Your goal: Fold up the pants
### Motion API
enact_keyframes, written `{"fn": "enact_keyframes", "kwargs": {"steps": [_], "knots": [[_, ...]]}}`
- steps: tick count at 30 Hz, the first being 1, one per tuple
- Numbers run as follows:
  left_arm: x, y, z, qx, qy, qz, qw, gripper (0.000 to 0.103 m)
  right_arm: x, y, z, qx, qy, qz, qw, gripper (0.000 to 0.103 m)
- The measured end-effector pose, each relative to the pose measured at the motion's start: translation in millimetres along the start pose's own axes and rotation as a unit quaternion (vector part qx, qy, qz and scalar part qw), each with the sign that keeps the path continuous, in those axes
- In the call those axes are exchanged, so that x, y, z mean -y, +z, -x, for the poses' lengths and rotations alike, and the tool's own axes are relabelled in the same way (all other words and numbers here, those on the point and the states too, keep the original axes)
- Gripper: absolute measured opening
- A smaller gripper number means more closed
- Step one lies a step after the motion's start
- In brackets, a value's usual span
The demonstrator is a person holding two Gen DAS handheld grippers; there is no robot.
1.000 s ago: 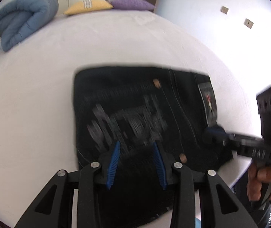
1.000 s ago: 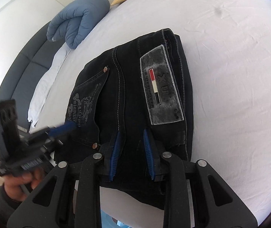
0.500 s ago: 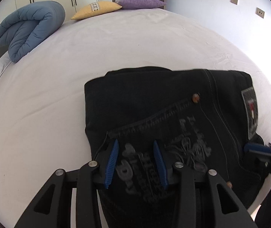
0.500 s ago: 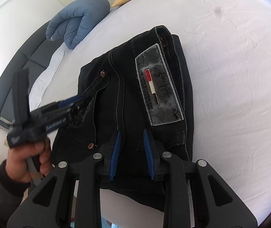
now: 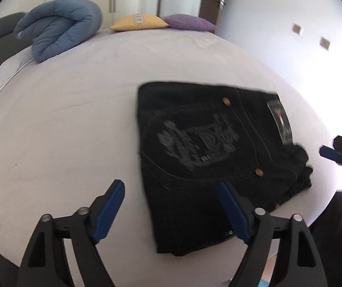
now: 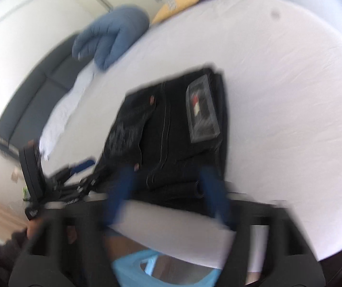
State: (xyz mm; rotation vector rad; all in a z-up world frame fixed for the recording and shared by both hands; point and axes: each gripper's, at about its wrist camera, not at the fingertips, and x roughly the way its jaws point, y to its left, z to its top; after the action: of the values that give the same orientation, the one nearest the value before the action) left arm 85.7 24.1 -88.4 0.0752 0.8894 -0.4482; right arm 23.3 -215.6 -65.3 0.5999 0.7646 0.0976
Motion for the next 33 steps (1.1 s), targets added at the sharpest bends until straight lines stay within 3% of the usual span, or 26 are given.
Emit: {"fn": "enact_keyframes", "kwargs": {"steps": [3,6,10,13,14,17,19,20,24,26,33], "knots": [[-21.9,17.9,-4.4,0.0,-0.009,0.029,0.9995,0.09,11.4,16.0,12.8,0.033,0.004,-0.015,0.999,0.087],[-32.8,36.1,-27.2,-0.038,-0.044,0.038,0.9976,0.09,25.5,37.9,-5.9,-0.002,-0.015,-0.033,0.999,0.085],[-39.8,38.4,-57.7,-0.095,-0.126,0.081,0.9841,0.09,45.1,59.2,-43.5,-0.058,-0.003,-0.062,0.996,0.077],[-40.1,43.5,-76.8,-0.129,-0.132,0.078,0.9797,0.086,65.7,66.2,-73.4,-0.095,0.014,-0.108,0.99,0.066],[-36.9,44.9,-79.8,-0.134,-0.132,0.067,0.9799,0.084,72.1,66.4,-83.8,-0.107,0.023,-0.119,0.987,0.063],[-29.1,52.3,-90.7,-0.151,-0.147,0.051,0.9762,0.064,82.2,70.1,-100.0,-0.114,0.044,-0.138,0.983,0.052],[-26.9,56.3,-95.5,-0.162,-0.152,0.054,0.9735,0.058,83.3,72.3,-106.4,-0.123,0.048,-0.141,0.981,0.037],[-25.3,58.4,-97.5,-0.166,-0.151,0.053,0.973,0.054,82.6,71.5,-107.6,-0.128,0.046,-0.137,0.981,0.035],[-26.4,68.3,-95.7,-0.159,-0.162,0.073,0.9712,0.03,75.6,69.5,-103.9,-0.123,0.034,-0.108,0.986,0.019],[-29.3,69.0,-91.5,-0.152,-0.169,0.089,0.9697,0.022,65.7,69.8,-96.0,-0.114,0.031,-0.09,0.989,0.016],[-22.9,104.7,-56.5,-0.094,-0.179,0.085,0.9756,0.018,34.3,98.7,-62.3,-0.083,0.056,-0.051,0.994,0.014]]}}
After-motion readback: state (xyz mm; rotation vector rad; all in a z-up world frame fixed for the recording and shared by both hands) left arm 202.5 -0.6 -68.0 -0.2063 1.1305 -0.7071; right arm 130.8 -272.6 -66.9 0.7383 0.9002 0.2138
